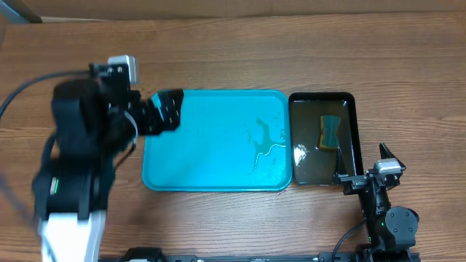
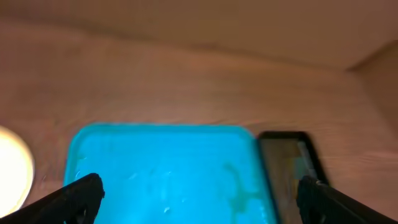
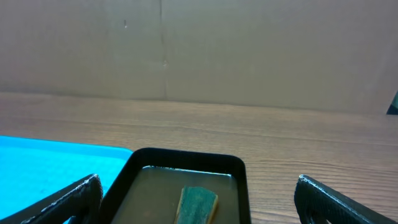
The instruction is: Clean dirty plates on tray and stack at the side
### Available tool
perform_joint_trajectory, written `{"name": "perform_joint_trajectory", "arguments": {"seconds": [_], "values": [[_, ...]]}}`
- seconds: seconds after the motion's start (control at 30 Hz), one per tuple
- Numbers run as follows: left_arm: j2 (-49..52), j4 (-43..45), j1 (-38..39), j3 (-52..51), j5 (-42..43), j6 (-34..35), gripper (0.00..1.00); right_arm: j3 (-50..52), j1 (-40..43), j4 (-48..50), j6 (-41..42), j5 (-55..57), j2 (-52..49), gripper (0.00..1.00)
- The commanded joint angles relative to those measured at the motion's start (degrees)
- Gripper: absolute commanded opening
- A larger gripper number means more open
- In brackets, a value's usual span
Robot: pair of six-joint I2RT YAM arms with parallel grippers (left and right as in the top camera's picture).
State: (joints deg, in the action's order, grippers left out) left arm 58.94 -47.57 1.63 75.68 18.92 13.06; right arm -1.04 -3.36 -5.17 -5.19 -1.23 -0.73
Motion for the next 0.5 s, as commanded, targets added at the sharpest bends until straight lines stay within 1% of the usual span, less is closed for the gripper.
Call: {"name": "perform_joint_trajectory", "arguments": {"seconds": [0.0, 0.13, 0.27, 0.47], "values": [[-7.3, -0.2, 2.0, 0.0, 0.0, -1.3, 1.00, 0.6, 0.3, 0.3, -0.5, 0.0, 0.6, 1.00], [-16.4, -0.6, 2.1, -2.8, 0.0, -1.3, 1.00, 0.6, 0.3, 0.3, -0.5, 0.0, 0.6, 1.00], [-25.8, -1.9, 2.1, -9.1, -0.1, -1.3, 1.00, 0.6, 0.3, 0.3, -0.5, 0.0, 0.6, 1.00], [-38.6, -2.4, 2.1, -21.7, -6.7, -1.4, 1.00, 0.6, 0.3, 0.3, -0.5, 0.0, 0.6, 1.00]]}}
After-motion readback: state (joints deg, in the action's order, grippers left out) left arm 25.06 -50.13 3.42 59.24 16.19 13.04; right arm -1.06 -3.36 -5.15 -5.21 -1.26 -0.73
